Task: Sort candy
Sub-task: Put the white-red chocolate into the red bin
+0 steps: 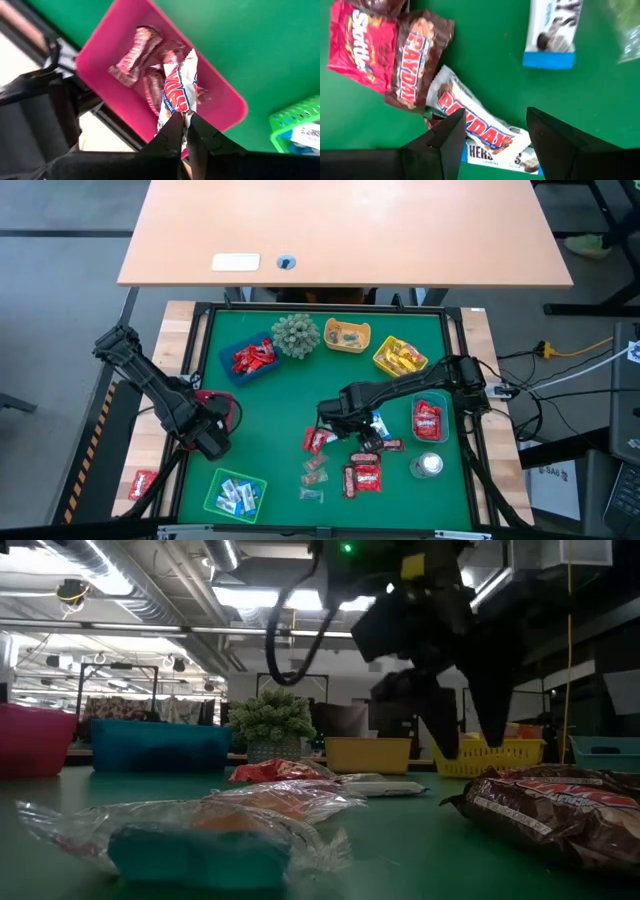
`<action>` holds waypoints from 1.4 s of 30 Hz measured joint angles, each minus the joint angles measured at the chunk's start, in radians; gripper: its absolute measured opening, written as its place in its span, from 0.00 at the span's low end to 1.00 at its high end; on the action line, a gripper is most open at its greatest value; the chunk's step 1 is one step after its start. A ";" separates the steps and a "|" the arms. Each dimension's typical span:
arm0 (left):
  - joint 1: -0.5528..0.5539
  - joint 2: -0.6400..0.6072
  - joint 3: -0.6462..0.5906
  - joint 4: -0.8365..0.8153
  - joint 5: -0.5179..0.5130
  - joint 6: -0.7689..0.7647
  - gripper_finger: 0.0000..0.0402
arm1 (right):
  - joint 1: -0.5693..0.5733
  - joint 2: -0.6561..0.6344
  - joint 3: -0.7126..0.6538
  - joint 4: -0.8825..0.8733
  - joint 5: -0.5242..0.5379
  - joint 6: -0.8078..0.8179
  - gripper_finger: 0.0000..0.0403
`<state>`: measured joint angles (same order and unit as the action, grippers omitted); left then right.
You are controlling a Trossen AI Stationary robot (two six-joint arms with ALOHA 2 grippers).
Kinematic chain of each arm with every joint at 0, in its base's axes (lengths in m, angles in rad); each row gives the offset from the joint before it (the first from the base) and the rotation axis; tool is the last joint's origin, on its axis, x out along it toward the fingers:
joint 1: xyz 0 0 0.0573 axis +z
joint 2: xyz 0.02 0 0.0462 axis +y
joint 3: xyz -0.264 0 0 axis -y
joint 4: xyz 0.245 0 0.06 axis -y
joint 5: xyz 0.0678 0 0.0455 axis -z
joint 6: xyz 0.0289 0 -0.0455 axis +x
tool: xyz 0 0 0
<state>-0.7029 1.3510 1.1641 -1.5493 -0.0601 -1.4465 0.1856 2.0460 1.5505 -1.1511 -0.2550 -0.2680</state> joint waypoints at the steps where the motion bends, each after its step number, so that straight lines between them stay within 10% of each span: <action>1: 0.000 0.000 0.000 -0.009 -0.001 -0.015 0.00 | 0.000 0.000 -0.009 0.002 0.000 0.000 0.51; 23: 0.000 0.004 0.000 0.082 -0.179 -0.018 0.27 | 0.056 -0.018 -0.040 -0.101 0.047 -0.192 0.51; 42: 0.000 0.004 0.000 0.214 -0.273 -0.018 0.28 | 0.055 -0.018 -0.040 -0.002 0.004 -0.237 0.51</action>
<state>-0.7029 1.3548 1.1645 -1.3350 -0.3328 -1.4643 0.2409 2.0281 1.5101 -1.1534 -0.2508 -0.5052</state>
